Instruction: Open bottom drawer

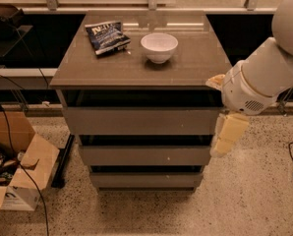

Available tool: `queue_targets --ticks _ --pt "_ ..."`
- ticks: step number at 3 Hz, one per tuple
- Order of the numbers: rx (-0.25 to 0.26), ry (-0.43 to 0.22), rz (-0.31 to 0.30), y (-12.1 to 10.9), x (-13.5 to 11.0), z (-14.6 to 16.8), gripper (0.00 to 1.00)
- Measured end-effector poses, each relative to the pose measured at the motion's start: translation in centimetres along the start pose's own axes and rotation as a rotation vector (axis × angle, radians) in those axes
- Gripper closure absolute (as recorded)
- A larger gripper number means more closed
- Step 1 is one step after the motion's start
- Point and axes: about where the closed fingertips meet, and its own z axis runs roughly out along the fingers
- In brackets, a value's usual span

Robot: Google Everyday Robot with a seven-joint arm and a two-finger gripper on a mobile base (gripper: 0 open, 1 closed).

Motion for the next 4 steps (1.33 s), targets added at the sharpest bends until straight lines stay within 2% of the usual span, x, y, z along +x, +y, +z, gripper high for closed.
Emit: queue_targets --ticks 2,4 --pt "-0.056 -0.051 0.024 0.9 -0.1 6.0 0.00" --pt "-0.075 -0.125 0.068 1.5 0.8 13.9 0.00"
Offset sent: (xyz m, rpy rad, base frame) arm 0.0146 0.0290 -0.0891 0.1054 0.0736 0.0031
